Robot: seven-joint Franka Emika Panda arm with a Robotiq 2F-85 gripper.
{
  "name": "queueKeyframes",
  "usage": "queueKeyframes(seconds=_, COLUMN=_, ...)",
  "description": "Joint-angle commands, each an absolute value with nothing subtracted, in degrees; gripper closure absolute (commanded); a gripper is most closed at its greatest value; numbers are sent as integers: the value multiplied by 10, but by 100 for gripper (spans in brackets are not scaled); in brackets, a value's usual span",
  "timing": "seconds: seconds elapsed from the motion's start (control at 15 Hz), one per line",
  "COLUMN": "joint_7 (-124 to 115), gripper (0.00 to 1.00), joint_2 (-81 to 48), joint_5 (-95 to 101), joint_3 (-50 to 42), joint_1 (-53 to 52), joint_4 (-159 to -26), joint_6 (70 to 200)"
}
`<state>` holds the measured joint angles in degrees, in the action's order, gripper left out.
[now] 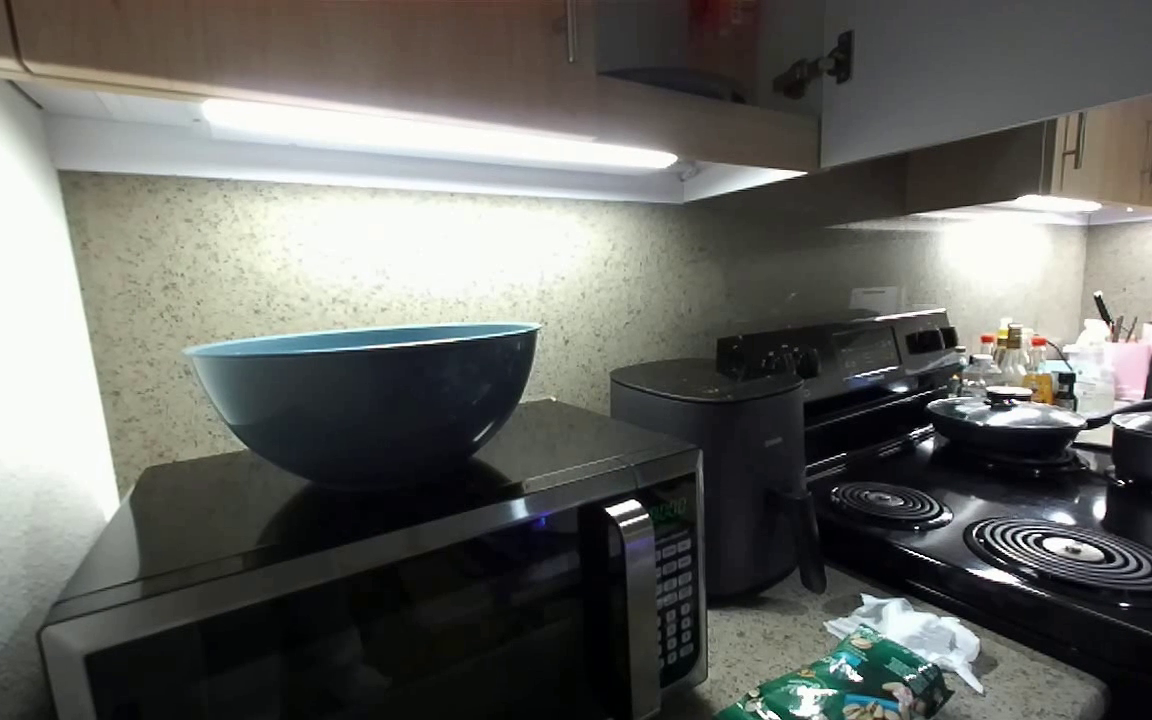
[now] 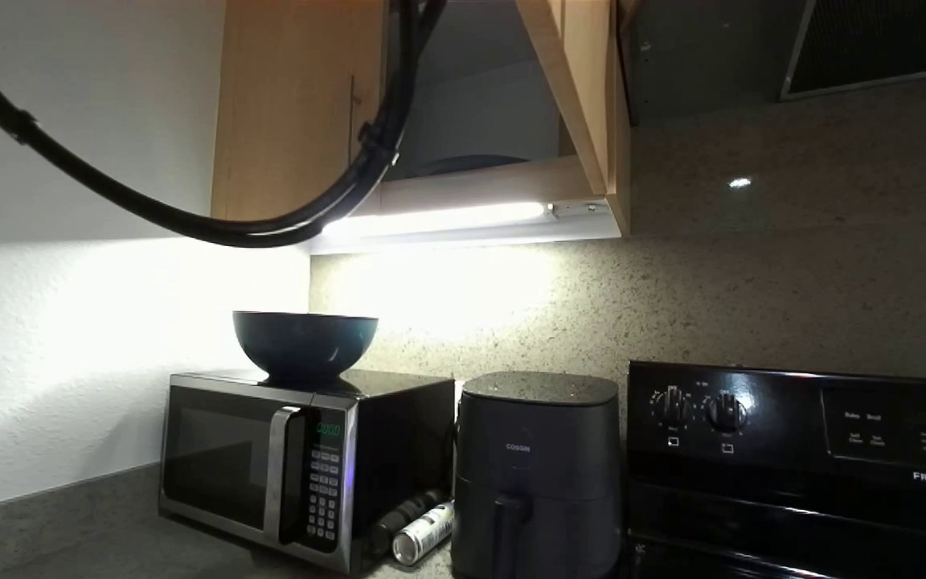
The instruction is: Close the cupboard
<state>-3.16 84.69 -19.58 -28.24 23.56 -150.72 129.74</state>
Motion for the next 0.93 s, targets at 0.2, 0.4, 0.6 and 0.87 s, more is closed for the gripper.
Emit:
queueKeyframes(seconds=0.2, joint_7=-4, gripper=0, joint_2=843, joint_5=-165, joint_3=-250, joint_1=153, joint_4=-1471, joint_6=1179)
queueKeyframes(seconds=0.4, joint_7=-5, gripper=0, joint_2=838, joint_5=-170, joint_3=-212, joint_1=126, joint_4=-1468, joint_6=1134)
queueKeyframes(seconds=0.6, joint_7=-2, gripper=0, joint_2=825, joint_5=-169, joint_3=-165, joint_1=89, joint_4=-1486, joint_6=1117)
queueKeyframes(seconds=0.87, joint_7=23, gripper=0, joint_2=799, joint_5=-154, joint_3=-126, joint_1=39, joint_4=-1507, joint_6=1107)
